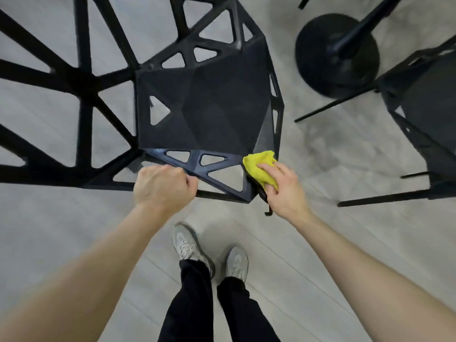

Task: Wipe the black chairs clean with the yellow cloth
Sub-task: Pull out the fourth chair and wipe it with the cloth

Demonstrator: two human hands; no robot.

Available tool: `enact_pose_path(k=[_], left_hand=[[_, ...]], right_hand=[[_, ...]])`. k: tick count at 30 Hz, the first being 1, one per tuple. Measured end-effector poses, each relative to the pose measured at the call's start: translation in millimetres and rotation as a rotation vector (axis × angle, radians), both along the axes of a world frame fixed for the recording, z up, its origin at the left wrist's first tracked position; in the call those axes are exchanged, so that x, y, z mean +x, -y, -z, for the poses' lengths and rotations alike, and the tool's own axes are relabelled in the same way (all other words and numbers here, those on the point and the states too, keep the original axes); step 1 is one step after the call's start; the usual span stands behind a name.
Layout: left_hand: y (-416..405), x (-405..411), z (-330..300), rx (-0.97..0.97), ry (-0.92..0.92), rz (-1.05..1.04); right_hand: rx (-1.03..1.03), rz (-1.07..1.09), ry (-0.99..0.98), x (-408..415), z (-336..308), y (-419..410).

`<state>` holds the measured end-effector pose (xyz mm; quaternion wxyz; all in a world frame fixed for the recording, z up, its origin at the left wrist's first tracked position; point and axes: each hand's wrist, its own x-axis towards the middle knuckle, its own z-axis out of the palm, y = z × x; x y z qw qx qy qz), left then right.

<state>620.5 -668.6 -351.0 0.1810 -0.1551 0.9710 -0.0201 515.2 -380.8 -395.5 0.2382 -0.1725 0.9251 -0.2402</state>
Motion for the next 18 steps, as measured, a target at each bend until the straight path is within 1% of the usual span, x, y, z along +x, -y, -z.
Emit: enact_pose_path(k=[3,6,10,13,15,18], left_hand=[[-15.2,-61.8,-1.0,0.019,-0.046,-0.018],[-26.1,-103.5,-8.9,0.015,-0.058,0.047],[-36.7,-111.1,-12.3,-0.007,-0.041,0.177],[-40.8,-112.0,-7.7,-0.046,-0.027,0.162],[-42.2,-114.9,-6.4,-0.102,-0.045,0.144],[-43.2,-116.8,-1.1,-0.132,-0.05,0.195]], right_hand=[[-0.028,0.217,0.013,6.3,-14.2,-36.8],[-0.07,0.266,0.038,20.6,-37.5,-66.9],[-0.032,0.315,0.113,34.7,-54.3,-94.9],[-0.028,0.347,0.145,35.3,-50.5,-101.0],[-0.045,0.366,0.129,28.0,-47.9,-102.7],[-0.012,0.441,0.074,9.6,-57.6,-105.0]])
